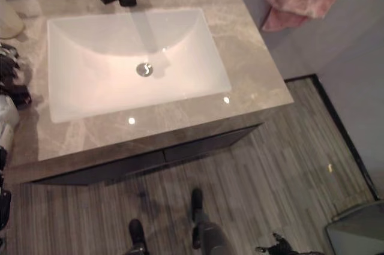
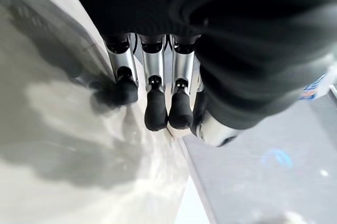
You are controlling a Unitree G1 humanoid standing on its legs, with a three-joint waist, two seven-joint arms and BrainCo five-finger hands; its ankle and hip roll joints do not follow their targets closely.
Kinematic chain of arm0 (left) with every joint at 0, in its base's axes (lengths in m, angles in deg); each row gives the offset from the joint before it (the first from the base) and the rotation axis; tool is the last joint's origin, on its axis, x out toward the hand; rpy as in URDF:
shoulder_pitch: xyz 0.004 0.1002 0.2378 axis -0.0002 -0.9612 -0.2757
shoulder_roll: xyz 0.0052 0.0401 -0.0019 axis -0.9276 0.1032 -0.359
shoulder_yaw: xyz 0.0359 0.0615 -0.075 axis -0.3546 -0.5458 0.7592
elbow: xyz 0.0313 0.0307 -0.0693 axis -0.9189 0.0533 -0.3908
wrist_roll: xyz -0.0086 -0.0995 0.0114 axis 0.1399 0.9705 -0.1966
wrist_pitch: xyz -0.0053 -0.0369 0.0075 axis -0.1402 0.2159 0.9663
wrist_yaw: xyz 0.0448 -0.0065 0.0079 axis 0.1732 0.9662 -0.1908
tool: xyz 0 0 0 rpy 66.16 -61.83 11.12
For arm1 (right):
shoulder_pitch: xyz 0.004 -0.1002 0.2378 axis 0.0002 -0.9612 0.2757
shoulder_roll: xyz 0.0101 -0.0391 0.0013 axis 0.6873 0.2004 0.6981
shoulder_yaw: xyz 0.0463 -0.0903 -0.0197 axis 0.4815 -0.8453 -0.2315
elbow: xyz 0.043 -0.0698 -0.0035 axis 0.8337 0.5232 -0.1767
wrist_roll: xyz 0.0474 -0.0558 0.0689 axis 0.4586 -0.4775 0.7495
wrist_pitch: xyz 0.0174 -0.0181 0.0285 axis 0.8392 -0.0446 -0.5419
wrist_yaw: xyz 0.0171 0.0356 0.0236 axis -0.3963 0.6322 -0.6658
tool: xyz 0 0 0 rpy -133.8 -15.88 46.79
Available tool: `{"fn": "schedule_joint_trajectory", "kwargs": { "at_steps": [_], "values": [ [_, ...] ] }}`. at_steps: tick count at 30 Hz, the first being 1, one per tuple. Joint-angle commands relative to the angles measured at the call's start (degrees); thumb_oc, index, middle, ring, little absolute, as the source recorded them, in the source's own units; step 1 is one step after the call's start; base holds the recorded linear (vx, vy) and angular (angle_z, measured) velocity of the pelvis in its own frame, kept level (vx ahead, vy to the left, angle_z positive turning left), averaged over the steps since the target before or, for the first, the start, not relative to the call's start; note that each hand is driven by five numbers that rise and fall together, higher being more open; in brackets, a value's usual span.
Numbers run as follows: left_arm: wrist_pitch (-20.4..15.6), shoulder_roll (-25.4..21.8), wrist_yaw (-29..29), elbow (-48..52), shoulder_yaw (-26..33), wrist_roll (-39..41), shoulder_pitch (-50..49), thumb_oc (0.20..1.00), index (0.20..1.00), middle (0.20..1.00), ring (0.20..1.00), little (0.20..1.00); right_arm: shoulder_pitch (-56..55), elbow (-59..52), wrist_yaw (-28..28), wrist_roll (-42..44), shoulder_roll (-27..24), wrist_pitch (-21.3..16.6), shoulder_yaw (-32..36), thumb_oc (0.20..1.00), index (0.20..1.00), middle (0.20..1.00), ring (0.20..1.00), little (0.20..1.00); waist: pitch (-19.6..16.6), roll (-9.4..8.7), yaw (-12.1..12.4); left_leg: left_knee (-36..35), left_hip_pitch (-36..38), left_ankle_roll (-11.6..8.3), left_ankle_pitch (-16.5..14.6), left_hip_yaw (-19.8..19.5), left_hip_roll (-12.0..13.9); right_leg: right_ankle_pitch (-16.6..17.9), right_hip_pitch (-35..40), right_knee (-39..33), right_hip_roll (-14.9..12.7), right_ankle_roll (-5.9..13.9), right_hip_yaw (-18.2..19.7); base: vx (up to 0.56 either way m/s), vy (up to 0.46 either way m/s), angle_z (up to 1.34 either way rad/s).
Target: Put brush and paste in cup on sink, flatten towel.
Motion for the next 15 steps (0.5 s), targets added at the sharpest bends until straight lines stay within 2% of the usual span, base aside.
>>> {"fn": "schedule_joint_trajectory", "kwargs": {
  "at_steps": [1, 4, 6, 8, 9, 10, 12, 15],
  "values": [
    [-3.97, 2.39, -0.02, 4.3, 6.53, -3.24, -5.04, 0.2, 0.2, 0.2, 0.2, 0.2, -1.62, 1.3, 0.13, -1.06, -0.47, 0.36, 1.53, 1.0, 1.0, 1.0, 1.0, 1.0, -1.27, -0.37, 0.7, 0.38, -0.89, 4.01, 0.86, -3.37, -2.96, -1.94, 6.6, -0.14, -3.81, 4.87, 3.56, 0.03, 0.048, 0.01],
    [-4.56, 3.74, 0.34, 9.04, 10.32, -3.5, -11.44, 0.2, 0.2, 0.2, 0.2, 0.2, -1.98, 0.73, 0.38, -1.73, -0.49, 0.39, 2.58, 1.0, 1.0, 1.0, 1.0, 1.0, -2.44, -0.18, 0.9, 0.38, 0.67, 4.36, 0.44, -3.14, -3.36, -2.3, 8.05, -0.14, -4.17, 4.87, 3.64, 0.01, 0.038, 0.01],
    [-5.55, 7.29, 2.03, 15.9, 14.2, -3.53, -20.01, 0.2, 0.2, 0.2, 0.2, 0.2, -2.22, 0.17, 0.94, -2.67, -0.19, 0.19, 4.17, 1.0, 1.0, 1.0, 1.0, 1.0, -3.75, 0.33, 1.57, 0.38, 3.47, 5.12, -0.66, -3.23, -4.39, -3.09, 10.74, 0.25, -4.92, 5.02, 3.61, 0.02, 0.095, 0.04],
    [-6.29, 10.07, 3.76, 20.65, 15.53, -4.73, -24.78, 0.2, 0.2, 0.2, 0.2, 0.2, -3.15, -1.56, 2.17, -1.11, 0.22, -0.37, 5.81, 1.0, 1.0, 1.0, 1.0, 1.0, -4.48, 0.6, 1.99, 0.38, 5.1, 5.73, -1.5, -3.24, -5.16, -4.08, 12.26, 0.96, -5.51, 5.04, 3.19, 0.04, 0.085, -0.08],
    [-6.4, 11.93, 4.71, 23.13, 15.72, -4.84, -27.17, 0.2, 0.2, 0.2, 0.2, 0.2, -3.3, -1.48, 3.05, 2.92, 0.7, -0.64, 7.95, 1.0, 1.0, 1.0, 1.0, 1.0, -4.41, 0.84, 2.07, 0.38, 6.39, 6.13, -2.1, -3.41, -5.54, -4.82, 13.25, 1.77, -5.94, 5.16, 2.99, 0.03, 0.047, -0.1],
    [-6.33, 11.98, 4.71, 23.24, 15.81, -4.87, -27.27, 0.2, 0.2, 0.2, 0.2, 0.2, -3.29, -1.49, 3.06, 2.94, 0.66, -0.63, 7.91, 1.0, 1.0, 1.0, 1.0, 1.0, -4.5, 0.83, 2.07, 0.38, 6.24, 6.13, -1.95, -3.35, -5.57, -4.7, 13.08, 1.75, -5.95, 5.13, 3.06, 0.03, 0.067, -0.05],
    [-6.69, 16.08, 5.84, 28.83, 16.73, -5.62, -32.0, 0.2, 0.2, 0.2, 0.2, 0.2, -3.1, -1.51, 3.95, 16.78, 3.26, -1.55, 15.1, 1.0, 1.0, 1.0, 1.0, 1.0, -3.88, 1.45, 2.38, 0.57, 8.29, 6.98, -2.87, -3.11, -6.46, -5.68, 13.84, 4.28, -6.67, 5.26, 3.1, 0.0, 0.092, 0.04],
    [-6.53, 19.86, 8.59, 32.97, 16.87, -5.72, -37.09, 0.2, 0.2, 0.2, 0.2, 0.2, -2.05, -1.15, 5.08, 20.31, 5.03, -1.93, 16.84, 1.0, 1.0, 1.0, 1.0, 1.0, -3.7, 1.94, 3.07, 2.95, 8.95, 7.6, -4.32, -2.73, -7.76, -5.28, 14.65, 5.52, -7.91, 5.5, 3.39, -0.01, 0.083, -0.01]
  ]
}}
